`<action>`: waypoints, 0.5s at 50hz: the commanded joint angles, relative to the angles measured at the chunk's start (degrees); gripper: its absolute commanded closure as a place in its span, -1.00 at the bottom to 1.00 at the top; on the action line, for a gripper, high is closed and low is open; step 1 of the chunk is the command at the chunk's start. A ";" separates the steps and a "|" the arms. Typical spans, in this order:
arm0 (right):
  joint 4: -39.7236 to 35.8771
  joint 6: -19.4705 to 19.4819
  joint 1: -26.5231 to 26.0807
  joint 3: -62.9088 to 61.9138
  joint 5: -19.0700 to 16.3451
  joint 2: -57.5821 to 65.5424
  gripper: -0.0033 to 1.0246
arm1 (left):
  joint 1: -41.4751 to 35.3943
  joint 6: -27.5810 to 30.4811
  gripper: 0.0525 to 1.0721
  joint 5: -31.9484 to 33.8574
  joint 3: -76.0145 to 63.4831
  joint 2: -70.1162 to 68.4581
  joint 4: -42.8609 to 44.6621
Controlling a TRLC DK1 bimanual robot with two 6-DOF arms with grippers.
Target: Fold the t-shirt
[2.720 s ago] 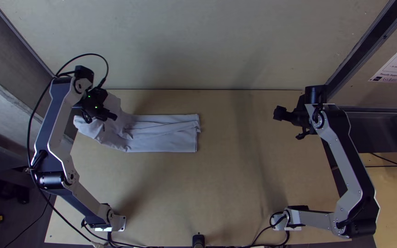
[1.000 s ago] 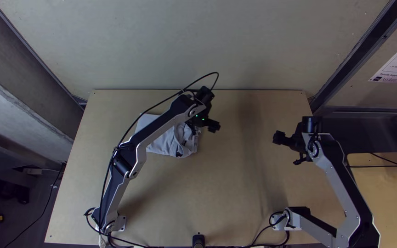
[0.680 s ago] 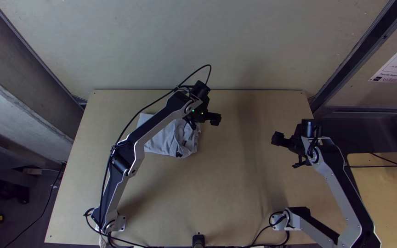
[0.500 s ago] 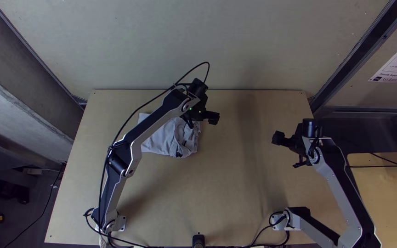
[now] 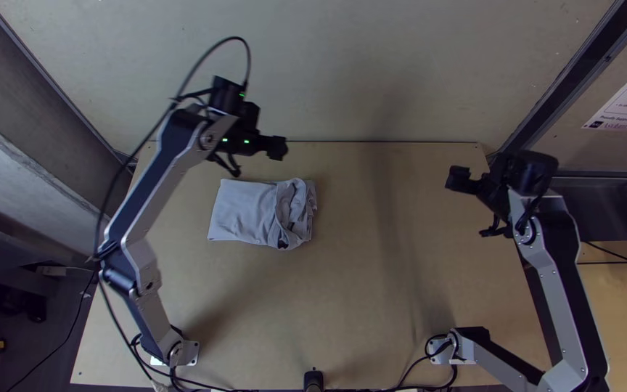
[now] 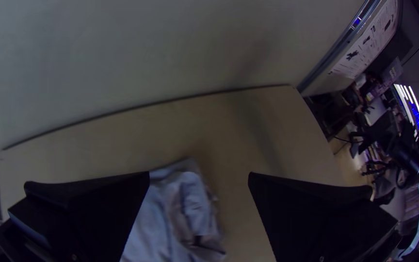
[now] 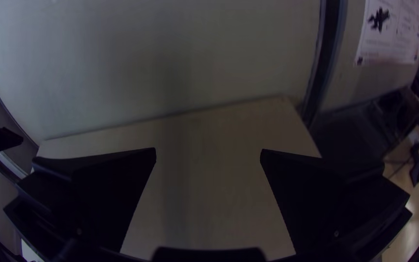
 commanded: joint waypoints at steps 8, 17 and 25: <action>3.79 -9.46 -1.00 6.56 0.24 -0.11 -0.92 | 10.39 7.49 -0.92 -2.47 -8.72 -14.79 1.64; 9.07 -13.15 -1.53 5.86 0.24 -4.15 -0.92 | 19.44 13.21 -0.92 -2.47 -21.64 -27.54 12.19; 11.09 -12.98 -1.88 4.89 0.24 -7.49 -0.92 | 25.42 15.84 -0.92 -2.65 -35.88 -39.49 23.88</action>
